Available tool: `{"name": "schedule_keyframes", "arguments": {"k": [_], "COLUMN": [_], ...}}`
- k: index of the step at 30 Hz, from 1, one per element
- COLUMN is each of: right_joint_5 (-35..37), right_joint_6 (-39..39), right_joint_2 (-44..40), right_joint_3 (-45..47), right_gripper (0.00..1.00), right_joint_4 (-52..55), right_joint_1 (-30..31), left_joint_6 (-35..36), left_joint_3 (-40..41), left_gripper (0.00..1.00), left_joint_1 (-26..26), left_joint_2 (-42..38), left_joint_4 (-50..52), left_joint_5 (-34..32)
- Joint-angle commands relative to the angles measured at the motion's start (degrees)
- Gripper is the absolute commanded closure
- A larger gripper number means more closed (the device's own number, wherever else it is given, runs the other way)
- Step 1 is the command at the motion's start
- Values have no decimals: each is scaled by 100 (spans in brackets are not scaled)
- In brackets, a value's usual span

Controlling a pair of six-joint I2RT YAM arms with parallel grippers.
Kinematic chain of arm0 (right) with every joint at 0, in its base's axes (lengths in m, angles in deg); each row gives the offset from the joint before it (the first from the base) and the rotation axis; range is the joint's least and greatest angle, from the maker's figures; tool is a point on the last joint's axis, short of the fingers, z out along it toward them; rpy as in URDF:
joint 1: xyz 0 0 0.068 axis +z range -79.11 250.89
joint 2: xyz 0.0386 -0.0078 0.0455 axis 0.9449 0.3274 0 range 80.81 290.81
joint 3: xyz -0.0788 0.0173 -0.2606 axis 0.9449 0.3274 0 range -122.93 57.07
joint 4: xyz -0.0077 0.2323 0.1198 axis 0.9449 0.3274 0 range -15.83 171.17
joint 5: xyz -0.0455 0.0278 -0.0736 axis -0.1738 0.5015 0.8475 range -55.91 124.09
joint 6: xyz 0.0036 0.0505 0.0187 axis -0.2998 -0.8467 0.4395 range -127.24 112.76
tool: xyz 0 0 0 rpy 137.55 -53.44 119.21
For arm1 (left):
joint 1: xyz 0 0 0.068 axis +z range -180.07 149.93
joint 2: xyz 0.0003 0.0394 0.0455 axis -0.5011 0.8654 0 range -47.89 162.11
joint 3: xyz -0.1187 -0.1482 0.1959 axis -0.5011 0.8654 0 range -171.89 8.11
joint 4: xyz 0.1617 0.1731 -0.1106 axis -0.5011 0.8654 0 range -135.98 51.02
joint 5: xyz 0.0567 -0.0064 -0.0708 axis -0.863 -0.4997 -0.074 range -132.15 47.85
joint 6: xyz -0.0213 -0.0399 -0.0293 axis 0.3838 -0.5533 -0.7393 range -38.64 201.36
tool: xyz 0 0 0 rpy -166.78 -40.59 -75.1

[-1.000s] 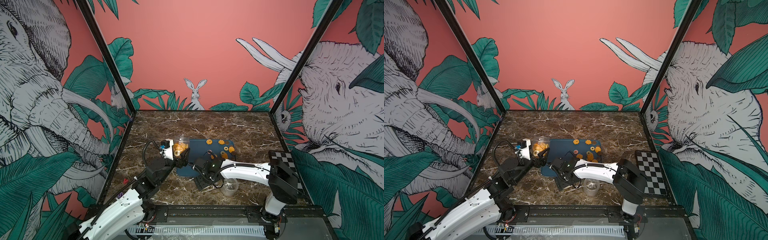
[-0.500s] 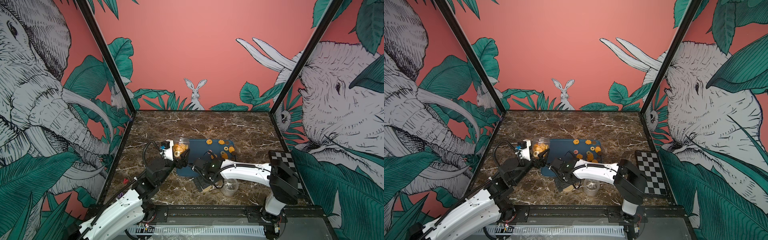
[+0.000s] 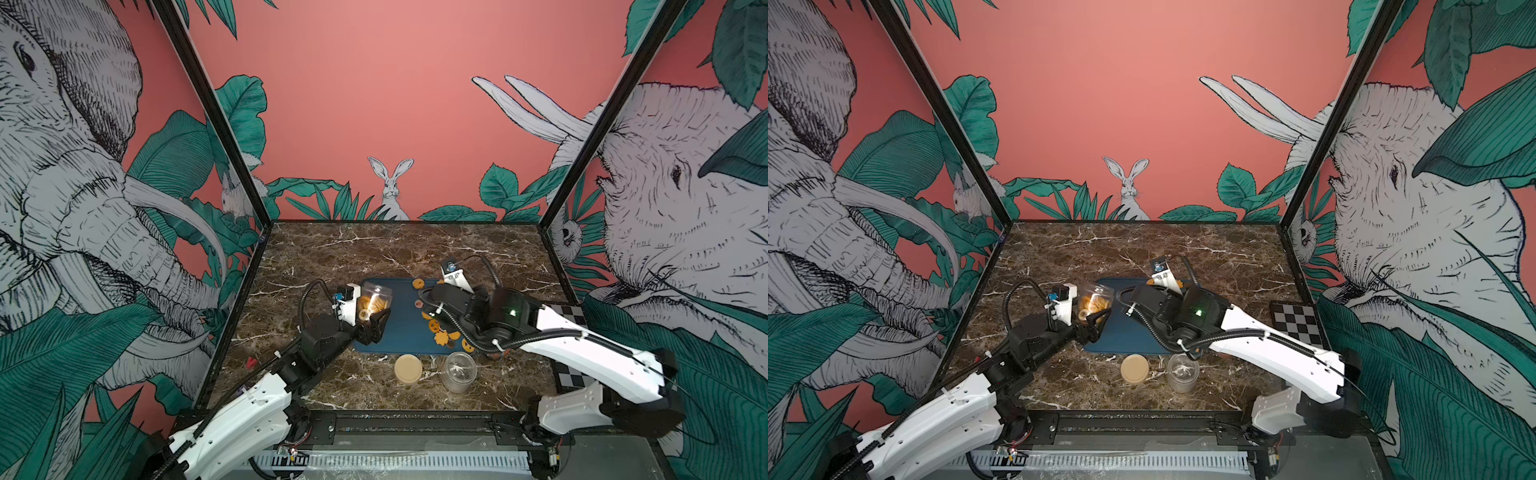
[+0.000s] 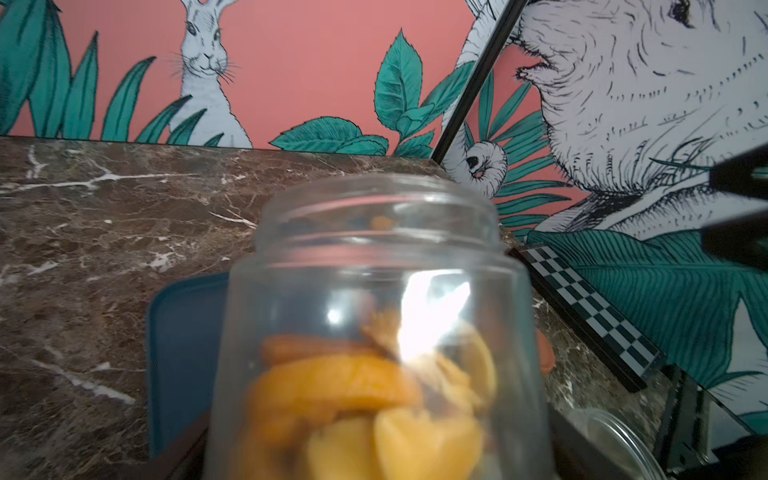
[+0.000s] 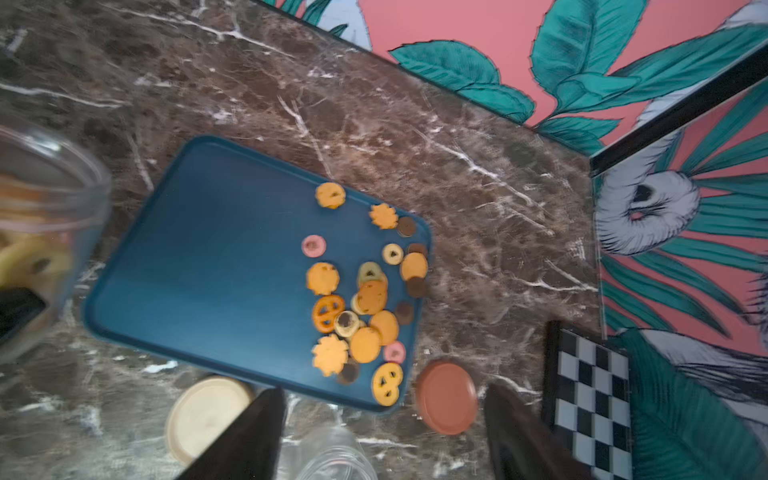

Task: Pour the cookies out of the jar
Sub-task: Pour the cookies in the jar onto the tray.

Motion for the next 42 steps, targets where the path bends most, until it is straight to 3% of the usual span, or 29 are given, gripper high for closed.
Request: {"name": "schedule_keyframes", "arguments": {"k": [1,4,8,17,20,26,30,42], "right_joint_5": [277,-140,-135,-459,-665,-864,-932,-1092], "right_joint_6": [351,691,346,-63,-191,-264,-336,-512], "right_joint_2": [-523,-1093,-1309,-992,-920,-896,-892,-1033], "right_joint_3": [492,1123,1457,1609,1677,1748,1771,1935], "right_gripper": [44,64,95,90,78,77,77,78], "right_joint_4": [-794,-1789,-1643,-985,-948,-835,-726,-643], "right_joint_1": [-143,-301,-612,-1280,-1466,-1757,-1896,-2030], "left_joint_6": [-151,-207,-367,-673,-818,-1092,-1359,-2546], "left_joint_3": [-102,-156,-193,-619,-780,-1507,-2105,-2693], "left_gripper": [100,100,100,100,100,100,100,100], "left_joint_1": [-14,-9,-18,-11,-9,-9,8,342], "left_joint_2": [-49,-6,129,967,1180,1800,2359,2939], "left_joint_4": [-605,-333,18,813,1055,2291,3048,3883], "left_joint_5": [448,468,337,311,315,134,344,951]}}
